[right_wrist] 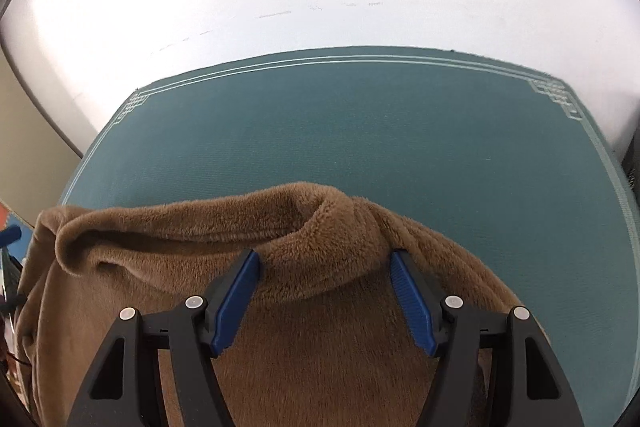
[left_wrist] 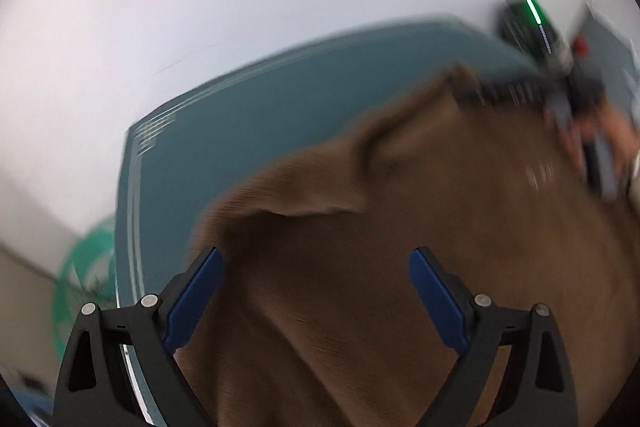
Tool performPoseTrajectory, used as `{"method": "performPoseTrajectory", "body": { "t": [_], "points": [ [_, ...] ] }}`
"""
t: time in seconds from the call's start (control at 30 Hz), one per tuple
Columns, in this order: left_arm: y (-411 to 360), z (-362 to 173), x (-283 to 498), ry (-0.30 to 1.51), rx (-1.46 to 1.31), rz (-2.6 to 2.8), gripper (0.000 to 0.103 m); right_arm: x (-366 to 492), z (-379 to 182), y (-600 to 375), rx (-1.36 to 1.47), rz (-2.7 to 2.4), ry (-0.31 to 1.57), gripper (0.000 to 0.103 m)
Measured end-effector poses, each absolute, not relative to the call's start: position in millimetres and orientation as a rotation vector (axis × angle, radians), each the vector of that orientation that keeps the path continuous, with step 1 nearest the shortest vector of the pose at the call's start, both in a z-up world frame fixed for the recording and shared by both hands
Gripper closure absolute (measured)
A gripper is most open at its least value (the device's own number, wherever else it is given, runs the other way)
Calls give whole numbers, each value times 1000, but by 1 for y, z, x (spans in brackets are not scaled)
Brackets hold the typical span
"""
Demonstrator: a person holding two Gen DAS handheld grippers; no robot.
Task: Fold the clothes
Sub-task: 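Open both grippers to release the fleece on the table, then smooth the fleece flat across the table with both open grippers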
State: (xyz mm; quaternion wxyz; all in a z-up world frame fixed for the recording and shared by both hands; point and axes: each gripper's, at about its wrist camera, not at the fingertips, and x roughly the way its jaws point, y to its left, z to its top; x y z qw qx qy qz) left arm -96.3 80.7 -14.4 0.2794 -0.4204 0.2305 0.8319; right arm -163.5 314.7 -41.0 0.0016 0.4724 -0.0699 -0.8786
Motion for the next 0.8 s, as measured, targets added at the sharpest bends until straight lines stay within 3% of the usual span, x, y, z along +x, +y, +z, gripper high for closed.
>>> {"method": "performPoseTrajectory", "body": {
  "t": [0.3, 0.47, 0.7, 0.8],
  "points": [
    [108, -50, -149, 654, -1276, 2321, 7, -138, -27, 317, 1464, -2783, -64, 34],
    [88, -49, -200, 419, -1342, 2457, 7, -146, -35, 328, 1466, -2793, -91, 34],
    [83, -63, -226, 364, -1383, 2514, 7, -171, -50, 336, 1460, -2819, -80, 33],
    [90, -76, -236, 339, -1369, 2526, 3, -177, -58, 326, 1443, -2845, -2, 27]
  ]
}}
